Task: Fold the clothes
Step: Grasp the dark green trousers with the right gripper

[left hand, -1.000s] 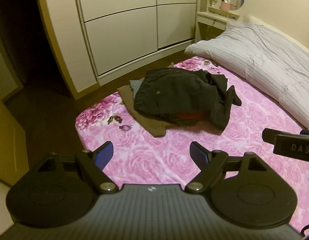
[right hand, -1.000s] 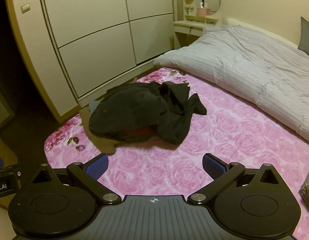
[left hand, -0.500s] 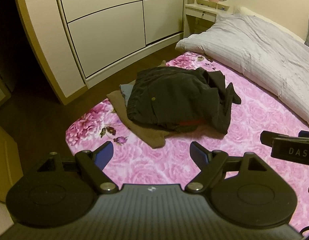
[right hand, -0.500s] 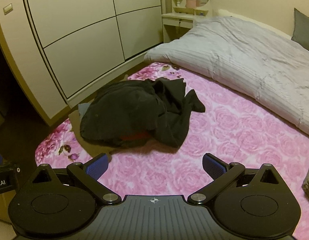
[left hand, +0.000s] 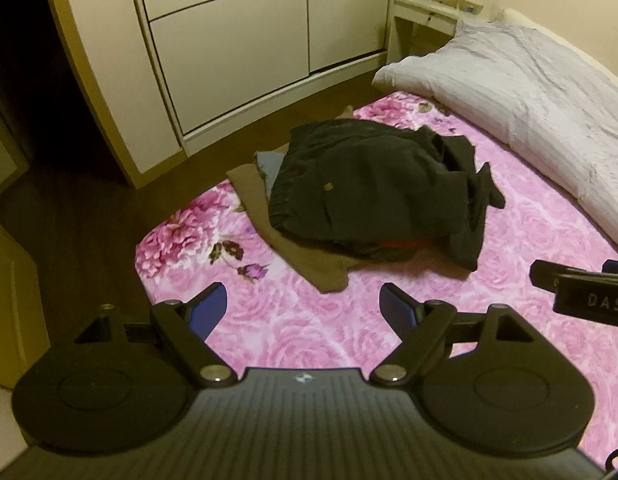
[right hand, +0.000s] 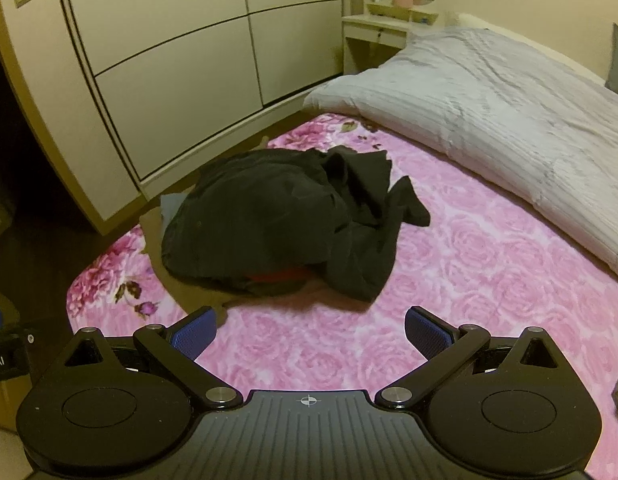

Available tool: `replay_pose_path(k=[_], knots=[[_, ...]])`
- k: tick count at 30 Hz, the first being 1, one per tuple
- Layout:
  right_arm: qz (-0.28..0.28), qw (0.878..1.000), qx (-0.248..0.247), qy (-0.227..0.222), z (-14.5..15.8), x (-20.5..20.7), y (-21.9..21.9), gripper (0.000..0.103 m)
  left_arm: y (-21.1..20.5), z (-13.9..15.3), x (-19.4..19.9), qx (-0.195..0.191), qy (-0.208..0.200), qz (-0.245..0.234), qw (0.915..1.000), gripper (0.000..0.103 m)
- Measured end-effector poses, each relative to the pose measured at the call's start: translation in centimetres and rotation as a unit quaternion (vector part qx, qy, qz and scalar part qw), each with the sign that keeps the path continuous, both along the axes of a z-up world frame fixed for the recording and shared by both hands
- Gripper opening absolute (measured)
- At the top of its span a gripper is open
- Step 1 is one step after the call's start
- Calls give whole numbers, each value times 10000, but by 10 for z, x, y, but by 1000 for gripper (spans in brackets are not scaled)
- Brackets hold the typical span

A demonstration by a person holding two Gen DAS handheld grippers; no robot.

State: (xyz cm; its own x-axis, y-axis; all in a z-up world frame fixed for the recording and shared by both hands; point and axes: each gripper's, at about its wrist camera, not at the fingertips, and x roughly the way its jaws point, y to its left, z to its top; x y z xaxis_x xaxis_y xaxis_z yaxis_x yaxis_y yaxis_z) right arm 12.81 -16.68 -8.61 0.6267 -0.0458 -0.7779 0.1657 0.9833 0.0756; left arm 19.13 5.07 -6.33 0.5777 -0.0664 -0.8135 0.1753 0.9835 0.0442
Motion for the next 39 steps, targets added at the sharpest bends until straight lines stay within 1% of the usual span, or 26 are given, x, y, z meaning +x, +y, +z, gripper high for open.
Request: replay_pose_path(k=[3, 6, 9, 11, 13, 15, 20, 23, 26, 27, 28, 29, 35, 39], knots=[[323, 9992, -205, -112, -9, 6, 8, 102, 8, -12, 16, 17, 161, 38, 9999, 81], [662, 9953, -699, -105, -25, 14, 22, 102, 17, -25, 35, 13, 328, 34, 9995, 81], [969, 9867, -1306, -43, -50, 23, 39, 102, 27, -38, 57, -4, 478, -14, 9989, 81], [1169, 9778, -1737, -60, -68, 30, 50, 102, 34, -46, 73, -13, 573, -58, 9983, 81], [1379, 9665, -2162, -79, -86, 37, 61, 102, 41, -54, 90, -9, 662, -98, 9978, 81], [1612, 9521, -2597, -112, -104, 45, 73, 102, 48, -62, 108, -20, 742, -144, 9971, 81], [2259, 9078, -3523, -287, -148, 66, 97, 102, 58, -82, 156, -67, 905, -318, 9954, 81], [2537, 8876, -3837, -224, -176, 82, 109, 102, 61, -94, 184, -81, 985, -415, 9942, 80], [2730, 8740, -4016, -173, -203, 98, 116, 101, 60, -107, 207, -91, 1065, -528, 9929, 79], [2788, 8693, -4078, -155, -211, 105, 119, 100, 59, -112, 215, -88, 1092, -572, 9923, 79], [2846, 8646, -4139, -137, -219, 112, 123, 96, 59, -117, 223, -87, 1115, -613, 9918, 79], [2903, 8597, -4200, -120, -226, 119, 126, 95, 58, -123, 230, -88, 1142, -646, 9913, 78], [3371, 8281, -4476, -180, -268, 149, 145, 94, 55, -150, 268, -112, 1295, -784, 9884, 78], [3697, 7942, -4814, -280, -298, 167, 159, 94, 49, -164, 286, -159, 1407, -916, 9857, 78]])
